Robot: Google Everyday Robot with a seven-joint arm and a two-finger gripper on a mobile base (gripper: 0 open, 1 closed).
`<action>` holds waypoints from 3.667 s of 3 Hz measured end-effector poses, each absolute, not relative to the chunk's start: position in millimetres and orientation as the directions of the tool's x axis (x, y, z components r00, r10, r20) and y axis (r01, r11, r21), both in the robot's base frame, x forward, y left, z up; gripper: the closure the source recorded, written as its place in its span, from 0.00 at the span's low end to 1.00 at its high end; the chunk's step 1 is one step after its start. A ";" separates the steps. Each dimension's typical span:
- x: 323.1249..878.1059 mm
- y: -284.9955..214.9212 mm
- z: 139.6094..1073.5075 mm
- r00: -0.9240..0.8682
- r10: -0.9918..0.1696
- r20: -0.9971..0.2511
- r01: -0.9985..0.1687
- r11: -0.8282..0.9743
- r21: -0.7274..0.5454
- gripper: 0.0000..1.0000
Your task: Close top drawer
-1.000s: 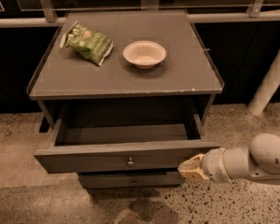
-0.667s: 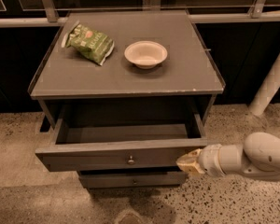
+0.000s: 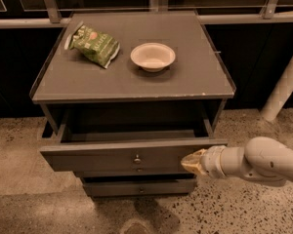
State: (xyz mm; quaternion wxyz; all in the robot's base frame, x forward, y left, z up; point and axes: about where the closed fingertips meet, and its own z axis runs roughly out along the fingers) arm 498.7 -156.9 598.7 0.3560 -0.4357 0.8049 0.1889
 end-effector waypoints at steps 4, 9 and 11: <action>532.6 -161.5 599.6 -0.289 -0.613 -0.735 -0.774 0.602 -0.198 1.00; 597.3 -179.7 621.3 -0.177 -0.674 -0.717 -0.670 0.616 -0.414 1.00; 599.7 -182.1 622.7 -0.158 -0.690 -0.707 -0.655 0.608 -0.447 1.00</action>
Offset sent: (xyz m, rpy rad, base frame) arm 0.0155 0.0060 0.0014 -0.0410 -0.0550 -0.0100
